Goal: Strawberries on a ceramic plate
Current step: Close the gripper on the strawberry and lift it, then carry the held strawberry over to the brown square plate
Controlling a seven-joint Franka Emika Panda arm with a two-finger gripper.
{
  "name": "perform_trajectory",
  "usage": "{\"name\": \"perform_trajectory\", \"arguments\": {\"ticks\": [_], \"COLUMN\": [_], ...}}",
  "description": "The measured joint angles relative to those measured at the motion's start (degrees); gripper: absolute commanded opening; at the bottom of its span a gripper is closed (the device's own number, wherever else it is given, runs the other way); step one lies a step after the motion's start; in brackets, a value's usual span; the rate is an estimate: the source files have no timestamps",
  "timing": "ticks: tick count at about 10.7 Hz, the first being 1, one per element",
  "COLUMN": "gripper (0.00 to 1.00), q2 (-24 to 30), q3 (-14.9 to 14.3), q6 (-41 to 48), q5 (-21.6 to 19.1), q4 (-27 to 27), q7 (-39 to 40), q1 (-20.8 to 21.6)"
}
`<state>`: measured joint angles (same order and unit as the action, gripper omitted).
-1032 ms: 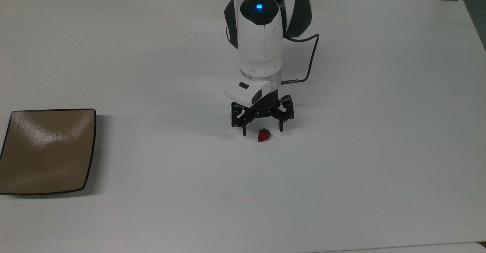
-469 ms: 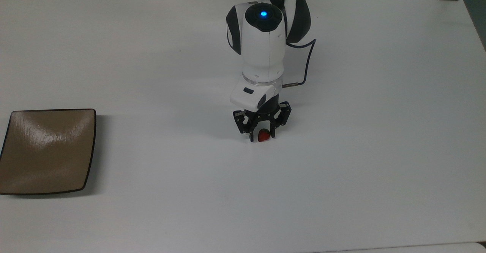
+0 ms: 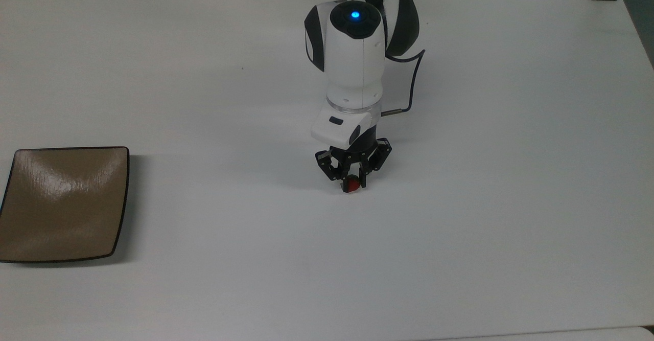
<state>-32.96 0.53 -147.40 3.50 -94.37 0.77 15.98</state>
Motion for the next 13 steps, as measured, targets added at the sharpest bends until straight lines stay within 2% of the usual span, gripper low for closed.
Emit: {"name": "perform_trajectory", "arguments": {"ticks": [3, 6, 8, 10, 13], "gripper": [0.09, 0.09, 0.09, 0.09, 0.10], "q2": [3.7, 12.6, 18.1, 22.7, 24.9], "q3": [0.0, -0.4, -1.9, -5.0, -6.0], "q6": [3.2, 18.0, 27.0, 33.1, 38.0], "q5": [0.0, 0.0, -1.5, -4.3, -5.4], "q4": [0.7, 1.2, 1.3, 1.4, 2.3], "q7": [0.0, 0.0, 0.0, 0.1, 3.3], "q1": [-0.2, -1.6, -2.9, -3.2, -5.8]}}
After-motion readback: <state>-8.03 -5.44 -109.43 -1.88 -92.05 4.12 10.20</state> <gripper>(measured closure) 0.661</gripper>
